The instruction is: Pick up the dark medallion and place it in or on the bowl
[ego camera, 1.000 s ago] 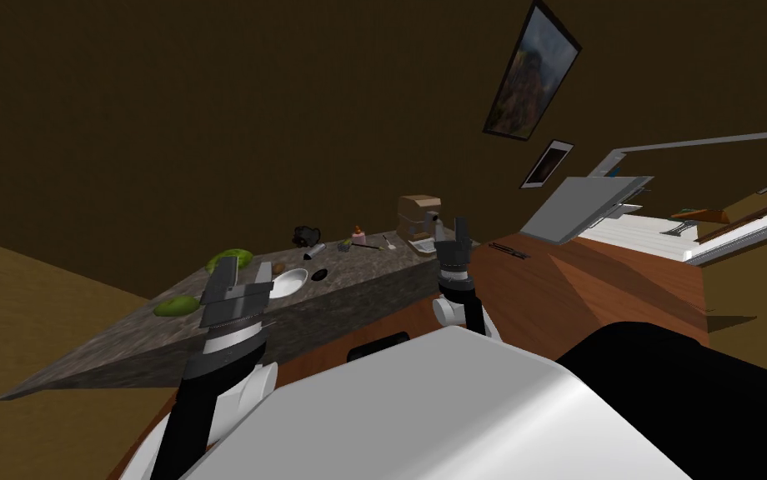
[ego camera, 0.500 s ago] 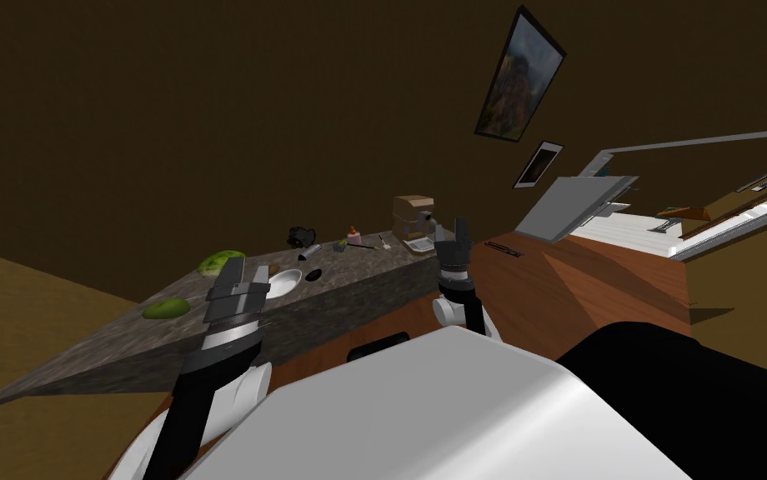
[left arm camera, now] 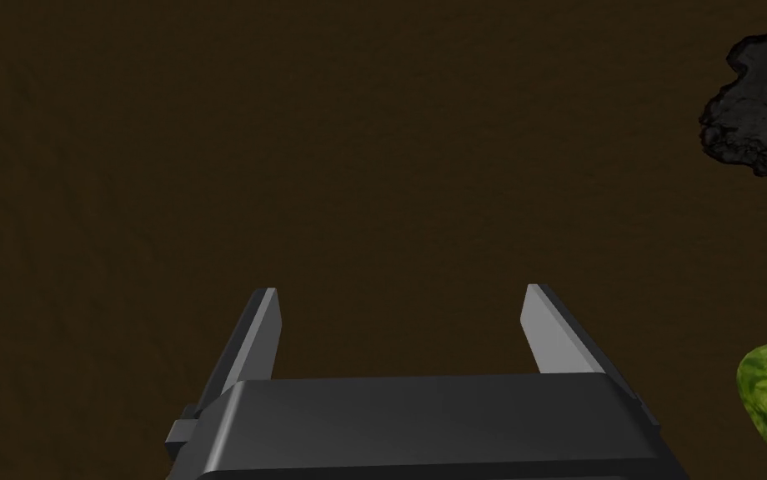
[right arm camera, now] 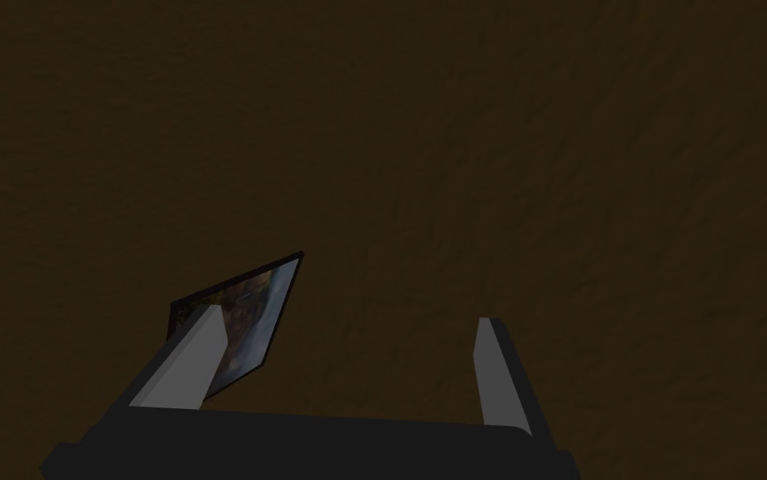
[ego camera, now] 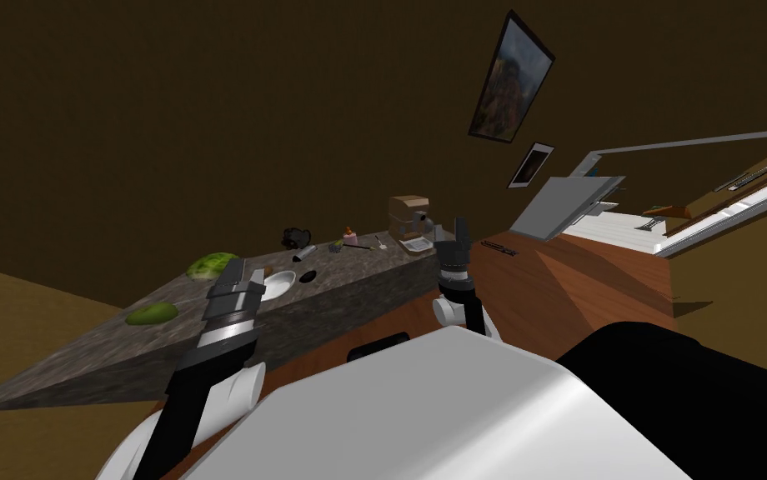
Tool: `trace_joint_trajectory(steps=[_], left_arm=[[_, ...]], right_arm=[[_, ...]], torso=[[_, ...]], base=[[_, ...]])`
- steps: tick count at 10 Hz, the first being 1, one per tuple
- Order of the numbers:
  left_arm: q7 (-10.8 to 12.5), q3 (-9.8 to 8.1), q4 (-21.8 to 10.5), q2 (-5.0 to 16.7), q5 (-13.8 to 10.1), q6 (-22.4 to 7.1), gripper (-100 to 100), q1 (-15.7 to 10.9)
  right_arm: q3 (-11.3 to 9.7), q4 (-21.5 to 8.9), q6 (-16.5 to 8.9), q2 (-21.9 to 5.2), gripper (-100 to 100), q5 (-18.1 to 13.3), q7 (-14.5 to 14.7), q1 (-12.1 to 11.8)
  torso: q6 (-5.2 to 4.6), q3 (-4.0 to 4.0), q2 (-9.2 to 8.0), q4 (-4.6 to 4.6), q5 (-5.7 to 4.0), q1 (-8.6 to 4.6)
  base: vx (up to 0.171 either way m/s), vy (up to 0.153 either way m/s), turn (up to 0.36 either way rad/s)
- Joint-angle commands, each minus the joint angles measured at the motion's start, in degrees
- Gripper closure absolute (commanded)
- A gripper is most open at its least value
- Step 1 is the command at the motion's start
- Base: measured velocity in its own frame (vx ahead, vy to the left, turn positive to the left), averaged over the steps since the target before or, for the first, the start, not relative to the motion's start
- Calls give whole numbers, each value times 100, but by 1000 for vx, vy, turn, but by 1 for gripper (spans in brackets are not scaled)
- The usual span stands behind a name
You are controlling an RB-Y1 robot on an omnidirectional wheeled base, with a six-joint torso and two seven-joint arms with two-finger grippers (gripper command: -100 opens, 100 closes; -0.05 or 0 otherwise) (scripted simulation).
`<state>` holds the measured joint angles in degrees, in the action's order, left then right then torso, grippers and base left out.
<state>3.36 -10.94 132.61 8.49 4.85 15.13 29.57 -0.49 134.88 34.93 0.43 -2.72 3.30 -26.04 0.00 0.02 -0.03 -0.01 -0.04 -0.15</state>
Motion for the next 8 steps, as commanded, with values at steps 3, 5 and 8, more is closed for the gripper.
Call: trace_joint_trajectory(steps=[3, 5, 8], left_arm=[[-21, -146, -65, 13, 33, -505, -100, -96], [-29, -341, -180, 23, 75, -929, -100, -217], [-24, -440, -245, 29, 94, -1362, -100, -285]], right_arm=[[0, 0, 0, 0, 0, 0, 0, 0], [0, 0, 0, 0, 0, 0, 0, 0], [0, 0, 0, 0, 0, 0, 0, 0]], torso=[[0, -2, 4, 1, 1, 2], [0, -3, 6, 1, 0, 1], [0, -6, 11, 2, 0, -1]], base=[[0, -36, -32], [12, -49, -62], [17, -42, -40]])
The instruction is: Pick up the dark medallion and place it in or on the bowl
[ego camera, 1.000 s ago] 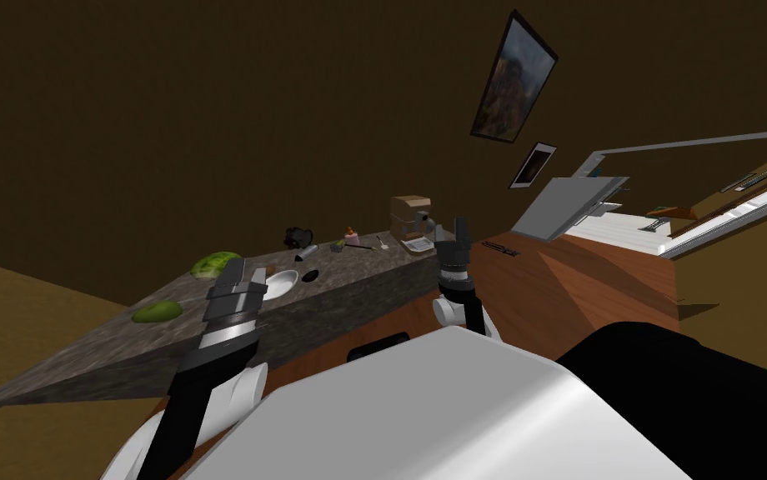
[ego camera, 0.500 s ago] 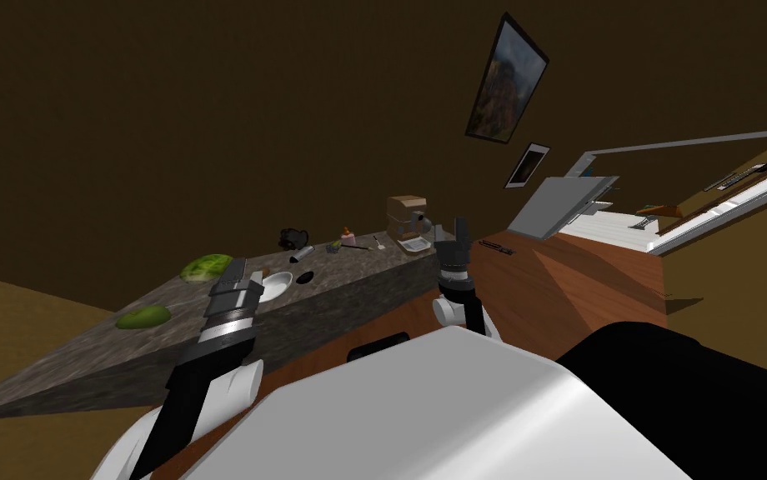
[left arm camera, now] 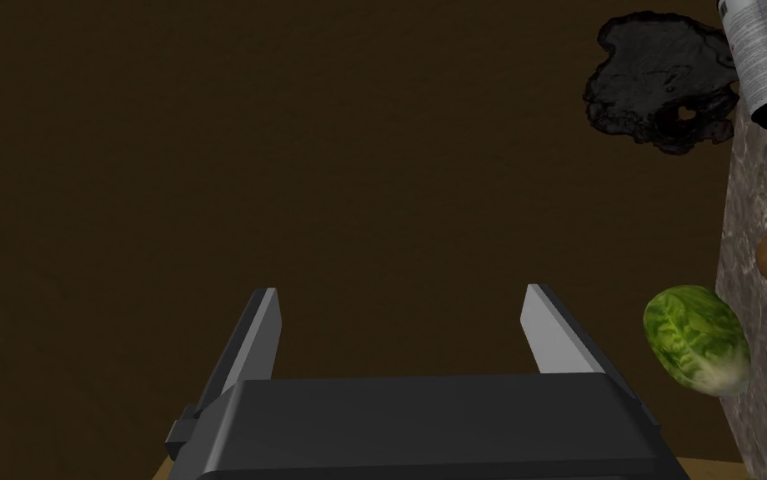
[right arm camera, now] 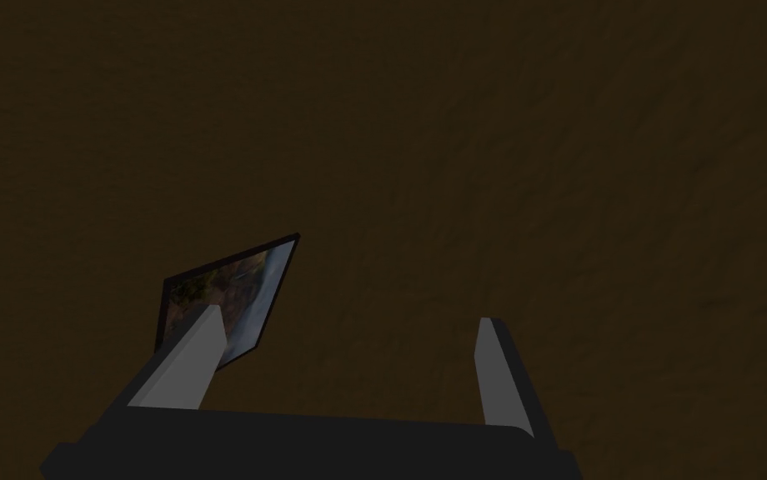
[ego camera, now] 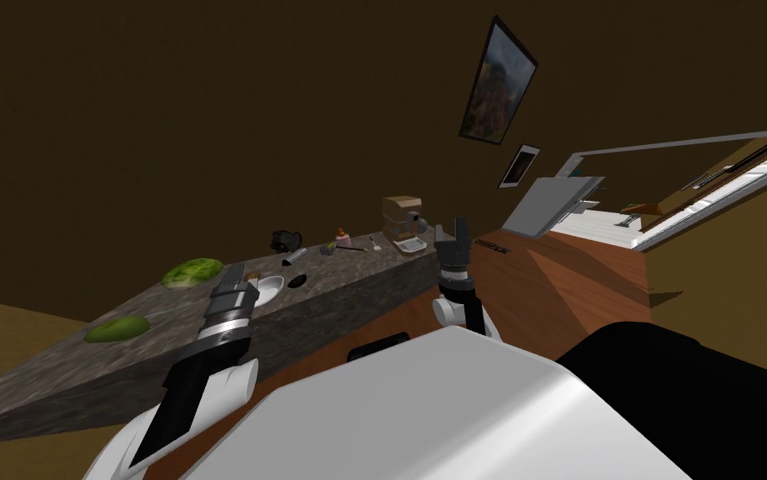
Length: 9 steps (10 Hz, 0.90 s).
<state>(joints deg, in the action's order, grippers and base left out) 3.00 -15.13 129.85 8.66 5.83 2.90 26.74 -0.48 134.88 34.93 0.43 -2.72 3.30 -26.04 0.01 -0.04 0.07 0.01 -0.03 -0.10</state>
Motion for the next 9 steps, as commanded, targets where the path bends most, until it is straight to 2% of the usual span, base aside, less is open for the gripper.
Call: trace_joint_trajectory(steps=[1, 2, 3, 6, 8, 9], left_arm=[[12, -21, 31, 12, -4, -185, -100, -2], [22, -121, -40, 19, 15, -405, -100, -75], [22, -121, -40, 19, 15, -509, -100, -75], [59, -321, -193, 34, 47, -988, -100, -232], [59, -321, -193, 34, 47, -1179, -100, -232], [85, -420, -276, 41, 62, -1393, -100, -315]], right_arm=[[0, 0, 0, 0, 0, 0, 0, 0], [0, 0, 0, 0, 0, 0, 0, 0], [0, 0, 0, 0, 0, 0, 0, 0], [0, 0, 0, 0, 0, 0, 0, 0], [0, 0, 0, 0, 0, 0, 0, 0], [0, 0, 0, 0, 0, 0, 0, 0]], torso=[[0, 0, 0, 0, 0, 0], [0, 2, -3, -1, 2, 7], [-1, 1, -2, -1, 1, 3], [0, 0, 1, 0, 1, 1], [1, -2, 3, 1, 1, 3], [1, 0, -1, 0, 2, 7]], base=[[6, -10, 5], [16, -26, -67], [17, -23, -29], [24, -32, -53], [20, -18, -6], [21, -28, -69]])
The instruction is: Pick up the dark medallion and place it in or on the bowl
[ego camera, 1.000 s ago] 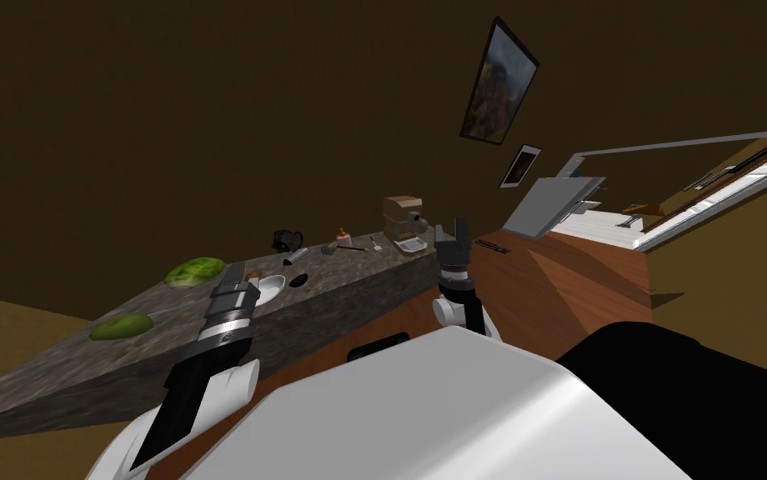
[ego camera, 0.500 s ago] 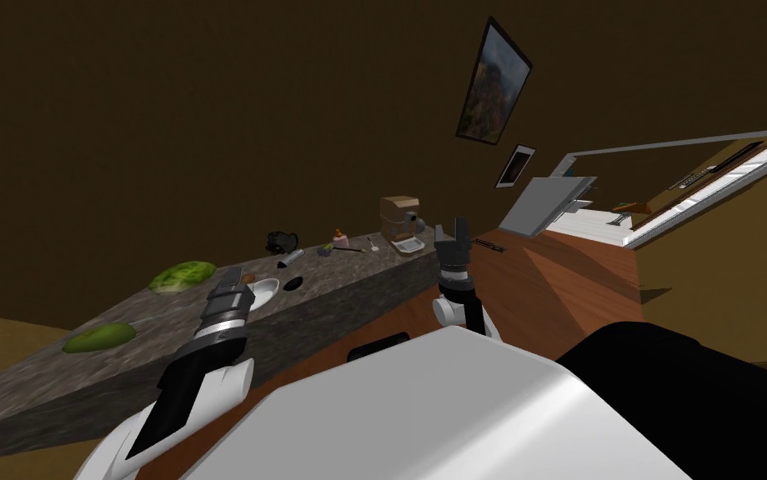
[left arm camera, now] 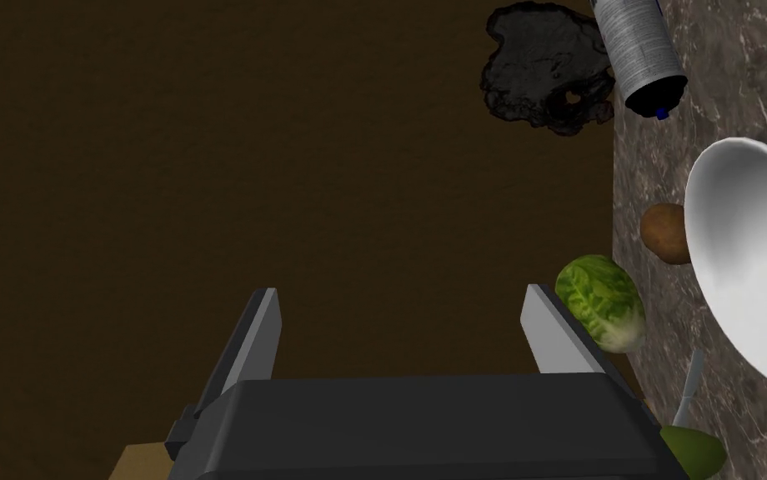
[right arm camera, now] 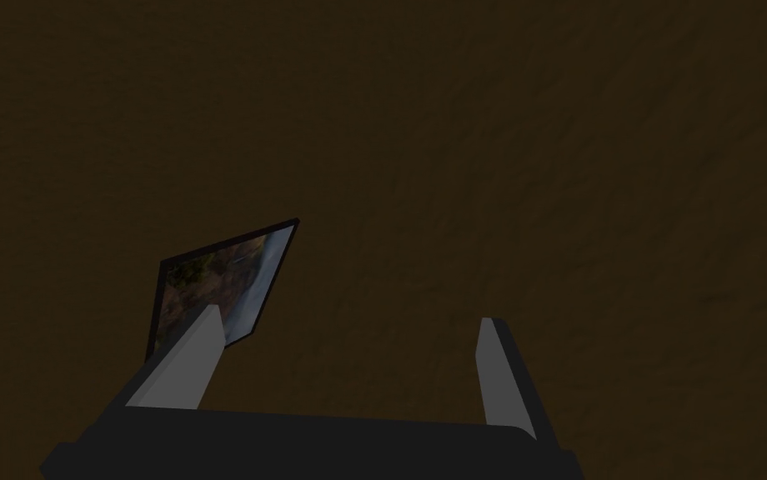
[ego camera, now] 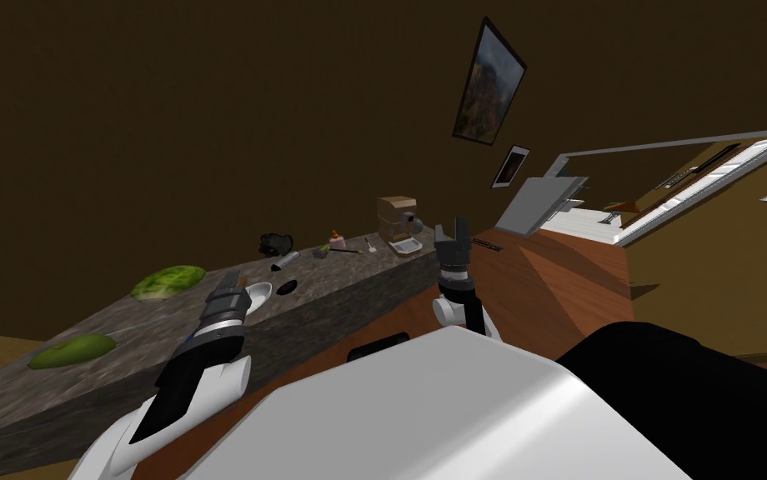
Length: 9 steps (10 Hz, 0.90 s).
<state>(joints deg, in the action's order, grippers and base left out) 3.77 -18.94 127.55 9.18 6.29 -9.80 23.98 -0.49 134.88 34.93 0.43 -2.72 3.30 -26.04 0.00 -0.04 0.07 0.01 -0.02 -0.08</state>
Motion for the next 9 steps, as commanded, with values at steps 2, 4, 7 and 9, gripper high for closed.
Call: trace_joint_trajectory(steps=[2, 4, 7, 9], left_arm=[[38, -136, -133, -3, 28, -425, -100, -125], [73, -230, -221, 7, 39, -765, -100, -211], [111, -321, -312, 18, 49, -1246, -100, -298], [153, -408, -404, 31, 57, -1543, -100, -385]], right_arm=[[0, 0, 0, 0, 0, 0, 0, 0], [0, 0, 0, 0, 0, 0, 0, 0], [0, 0, 0, 0, 0, 0, 0, 0], [0, 0, 0, 0, 0, 0, 0, 0]], torso=[[1, -1, 1, 1, 0, 1], [2, -3, 4, 1, 0, 2], [0, -6, 10, 2, 1, 3], [1, -4, 7, 2, 0, 2]], base=[[30, -27, -46], [37, -19, -49], [38, -18, -38], [38, -22, -48]])
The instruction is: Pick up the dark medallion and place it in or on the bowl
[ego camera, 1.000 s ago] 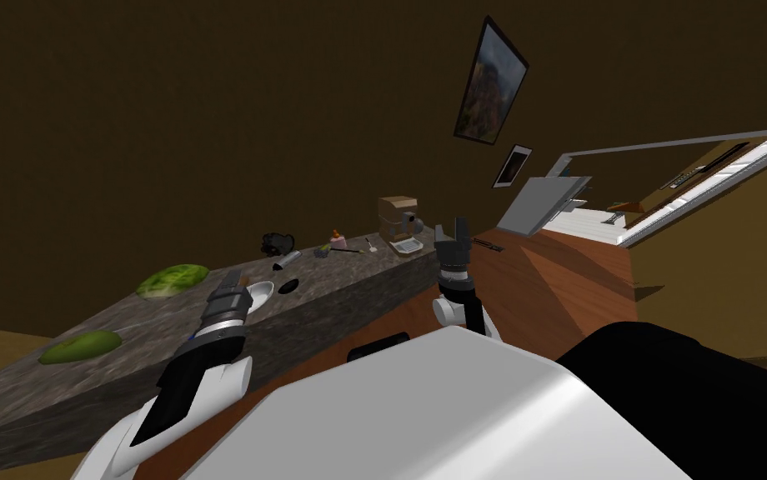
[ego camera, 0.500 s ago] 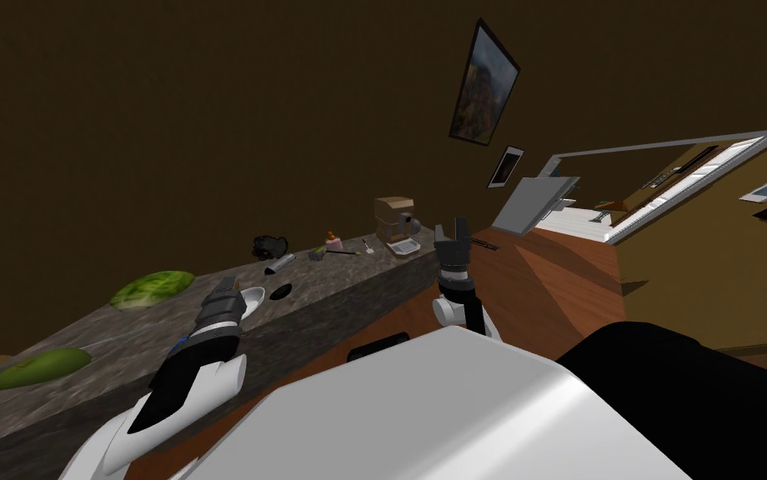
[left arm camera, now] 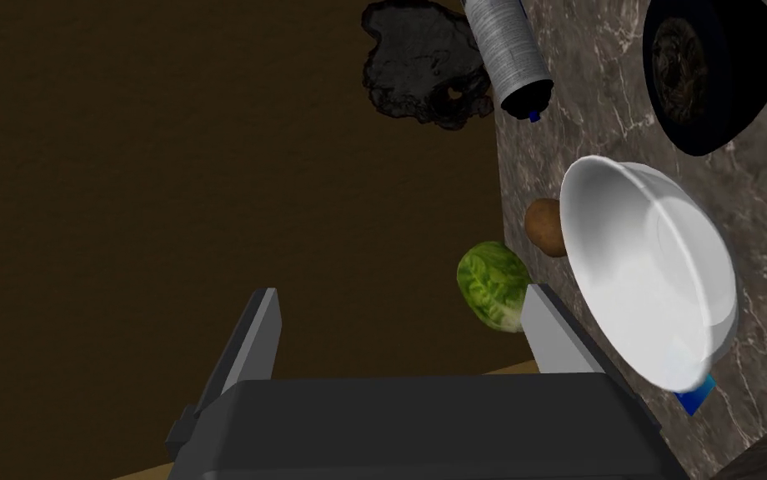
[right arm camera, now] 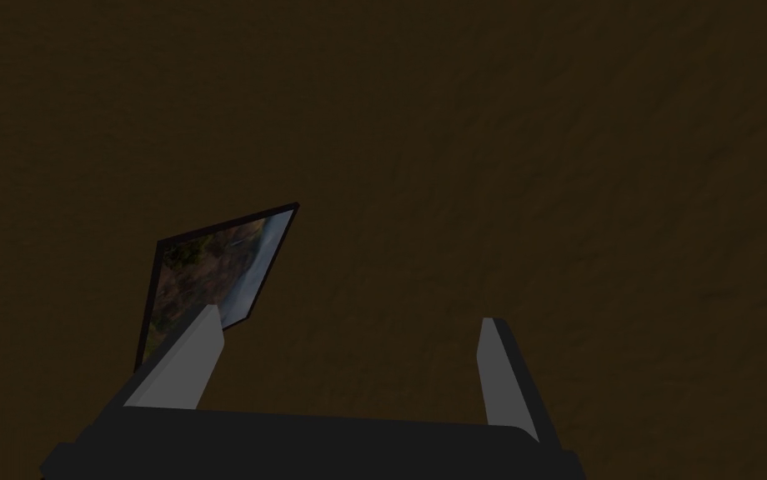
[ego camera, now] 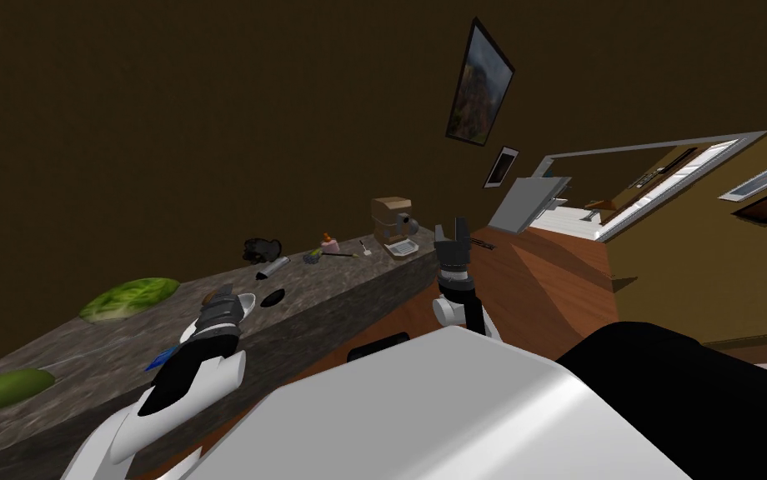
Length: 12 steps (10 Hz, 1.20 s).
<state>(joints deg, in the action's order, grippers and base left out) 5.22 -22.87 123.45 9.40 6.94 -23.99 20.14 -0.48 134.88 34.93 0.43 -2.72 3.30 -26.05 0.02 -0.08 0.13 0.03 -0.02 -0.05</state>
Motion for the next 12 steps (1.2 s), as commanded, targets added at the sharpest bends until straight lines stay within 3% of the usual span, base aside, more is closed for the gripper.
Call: trace_joint_trajectory(steps=[1, 12], left_arm=[[8, -14, 6, 9, -8, -177, -100, 0], [291, -438, -580, 95, 5, -1891, -100, -455]], right_arm=[[0, 0, 0, 0, 0, 0, 0, 0], [0, 0, 0, 0, 0, 0, 0, 0]], torso=[[0, 0, 0, 0, 0, 0], [1, 1, -2, 0, 2, 7]], base=[[14, -6, 1], [39, -7, -43]])
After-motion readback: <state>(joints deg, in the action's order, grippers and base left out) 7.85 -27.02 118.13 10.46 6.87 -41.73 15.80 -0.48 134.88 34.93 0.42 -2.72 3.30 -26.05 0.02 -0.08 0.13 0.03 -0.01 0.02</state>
